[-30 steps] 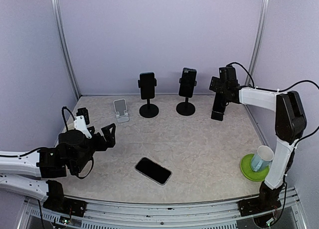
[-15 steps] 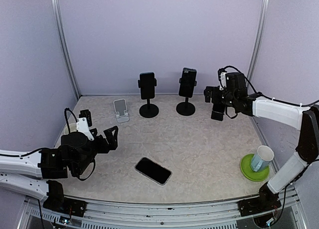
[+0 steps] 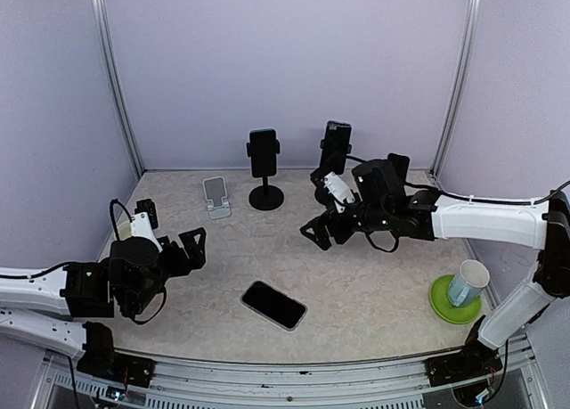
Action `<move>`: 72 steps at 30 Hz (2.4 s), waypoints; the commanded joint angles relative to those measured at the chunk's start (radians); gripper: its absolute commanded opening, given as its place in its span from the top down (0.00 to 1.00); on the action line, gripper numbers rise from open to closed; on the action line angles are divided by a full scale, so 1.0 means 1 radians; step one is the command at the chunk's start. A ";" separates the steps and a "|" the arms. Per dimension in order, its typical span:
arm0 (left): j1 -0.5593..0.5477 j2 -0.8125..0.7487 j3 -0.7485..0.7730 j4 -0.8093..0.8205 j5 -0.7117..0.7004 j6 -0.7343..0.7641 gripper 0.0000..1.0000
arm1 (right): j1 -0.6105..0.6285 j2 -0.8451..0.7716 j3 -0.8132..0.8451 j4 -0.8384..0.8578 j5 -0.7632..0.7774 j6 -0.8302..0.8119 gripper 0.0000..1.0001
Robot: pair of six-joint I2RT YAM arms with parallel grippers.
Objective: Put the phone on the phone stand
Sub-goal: Adjust the phone at the center of the board.
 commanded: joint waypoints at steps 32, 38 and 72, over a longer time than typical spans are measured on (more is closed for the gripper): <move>-0.011 -0.051 0.100 -0.340 -0.047 -0.357 0.01 | 0.388 0.398 0.183 -0.435 -0.018 0.012 0.00; -0.010 -0.049 0.100 -0.363 -0.032 -0.397 0.01 | 0.417 0.444 0.214 -0.446 -0.017 0.014 0.00; -0.010 -0.142 0.079 -0.307 0.073 -0.513 0.01 | 0.326 0.231 0.083 -0.220 0.213 0.032 0.21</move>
